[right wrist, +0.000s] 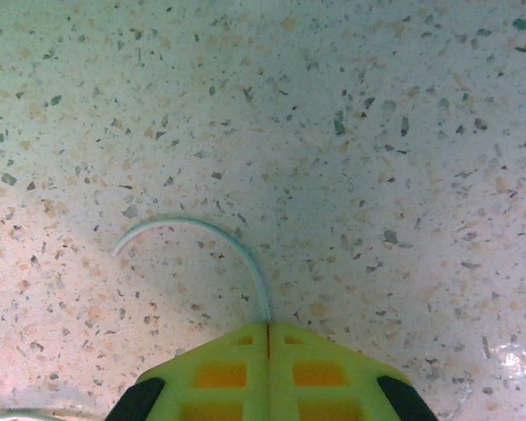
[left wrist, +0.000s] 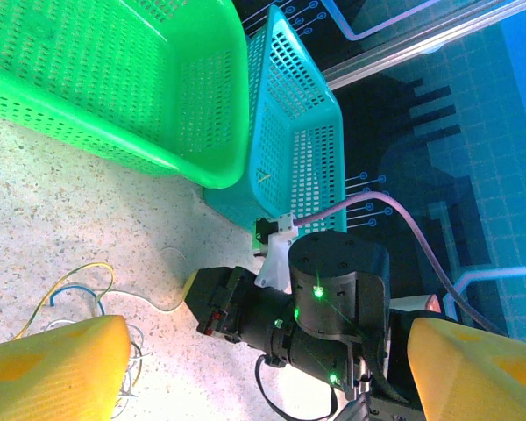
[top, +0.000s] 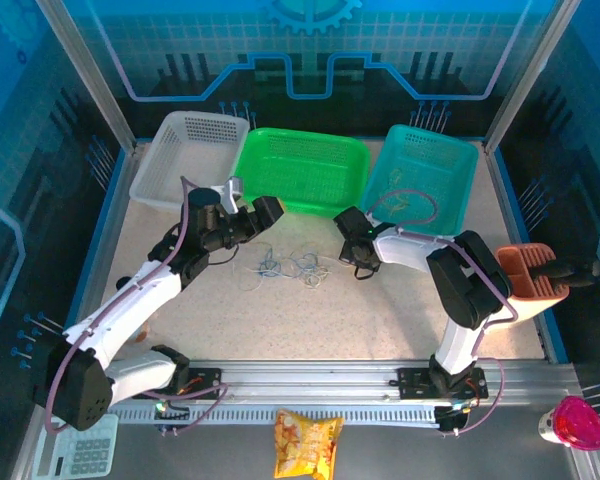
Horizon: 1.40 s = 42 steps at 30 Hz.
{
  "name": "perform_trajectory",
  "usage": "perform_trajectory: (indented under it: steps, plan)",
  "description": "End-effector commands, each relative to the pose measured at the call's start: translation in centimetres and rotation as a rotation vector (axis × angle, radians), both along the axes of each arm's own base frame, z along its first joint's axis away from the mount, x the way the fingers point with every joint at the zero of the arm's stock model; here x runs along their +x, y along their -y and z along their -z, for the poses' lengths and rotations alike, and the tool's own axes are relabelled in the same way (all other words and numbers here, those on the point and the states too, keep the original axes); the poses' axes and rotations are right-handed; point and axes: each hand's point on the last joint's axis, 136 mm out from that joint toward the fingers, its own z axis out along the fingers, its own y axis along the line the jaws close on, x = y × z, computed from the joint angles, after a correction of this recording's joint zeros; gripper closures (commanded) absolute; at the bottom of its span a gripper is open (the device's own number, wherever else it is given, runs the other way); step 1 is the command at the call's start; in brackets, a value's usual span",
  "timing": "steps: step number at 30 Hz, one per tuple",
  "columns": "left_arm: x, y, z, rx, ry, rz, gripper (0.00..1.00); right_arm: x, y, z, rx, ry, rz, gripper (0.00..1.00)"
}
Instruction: Untangle the cables
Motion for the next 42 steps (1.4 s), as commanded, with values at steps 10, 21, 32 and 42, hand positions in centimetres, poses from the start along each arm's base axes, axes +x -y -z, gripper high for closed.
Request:
perform_trajectory:
  steps: [10,21,32,42]
  plan:
    - [-0.3,0.1,-1.4,0.005,0.049,0.021,0.15,1.2,-4.3,-14.3,0.155,0.415,-0.207,1.0]
    - [-0.3,0.1,-2.2,0.024,0.094,0.032,0.12,0.3,-8.4,-30.6,0.29,0.778,-0.445,1.0]
    - [-0.8,0.0,-2.3,0.054,0.153,0.053,0.09,-2.1,-9.9,-43.8,0.451,1.057,-0.542,1.0]
    - [-1.2,0.2,-6.7,0.015,0.252,0.077,0.05,-2.9,-11.0,-43.7,0.465,1.093,-0.628,1.0]
